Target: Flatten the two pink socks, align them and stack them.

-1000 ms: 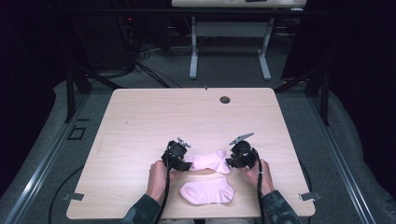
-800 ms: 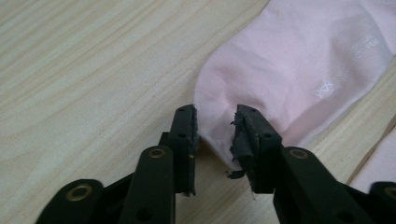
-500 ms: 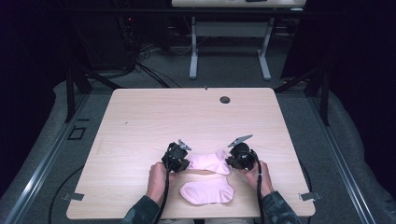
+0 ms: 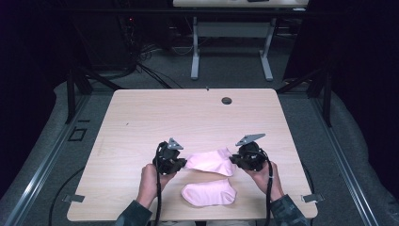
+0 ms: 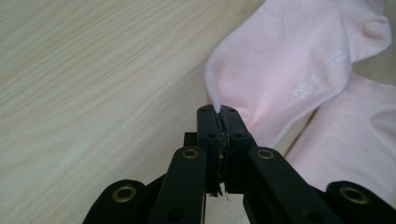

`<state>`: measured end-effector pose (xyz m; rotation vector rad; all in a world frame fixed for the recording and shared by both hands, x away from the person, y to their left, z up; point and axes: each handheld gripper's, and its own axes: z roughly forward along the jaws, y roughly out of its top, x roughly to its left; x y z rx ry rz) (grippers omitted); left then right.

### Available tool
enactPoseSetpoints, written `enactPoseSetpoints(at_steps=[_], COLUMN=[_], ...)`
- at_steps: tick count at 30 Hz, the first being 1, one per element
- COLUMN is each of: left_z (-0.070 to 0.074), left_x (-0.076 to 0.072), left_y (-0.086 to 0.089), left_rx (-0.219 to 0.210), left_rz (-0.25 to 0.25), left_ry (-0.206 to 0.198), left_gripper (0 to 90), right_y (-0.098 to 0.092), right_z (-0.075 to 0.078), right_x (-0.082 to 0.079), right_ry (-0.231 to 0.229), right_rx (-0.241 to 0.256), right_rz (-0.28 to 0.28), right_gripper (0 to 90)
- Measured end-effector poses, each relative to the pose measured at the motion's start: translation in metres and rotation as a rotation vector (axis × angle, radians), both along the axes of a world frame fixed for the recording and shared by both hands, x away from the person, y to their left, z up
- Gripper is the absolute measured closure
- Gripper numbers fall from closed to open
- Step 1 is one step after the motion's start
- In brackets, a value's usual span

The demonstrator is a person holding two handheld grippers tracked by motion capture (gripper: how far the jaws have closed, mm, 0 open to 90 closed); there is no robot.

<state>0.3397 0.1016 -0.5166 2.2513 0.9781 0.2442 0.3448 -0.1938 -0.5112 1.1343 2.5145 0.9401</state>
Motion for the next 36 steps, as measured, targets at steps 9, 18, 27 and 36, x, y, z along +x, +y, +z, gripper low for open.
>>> enactPoseSetpoints(at_steps=[9,18,27,36], left_z=[0.01,-0.006,-0.034,-0.022], left_x=[-0.031,-0.055,-0.063,-0.064], left_y=[0.011,0.016,0.007,0.007], left_rx=[-0.064,-0.072,0.037,0.0], left_rz=[-0.045,-0.072,-0.068,-0.022], left_ry=[0.055,0.099,0.11,0.03], left_gripper=[87.9,87.9,77.2,51.2], right_y=[-0.004,-0.003,0.003,-0.001], right_z=[0.021,0.002,-0.035,-0.023], right_x=[-0.035,-0.059,-0.06,-0.068], right_ry=[0.035,0.106,0.156,0.093], right_rx=[0.017,-0.014,-0.041,-0.001], right_rz=[0.057,0.094,0.078,0.063], right_gripper=[83.9,83.5,79.4,62.4])
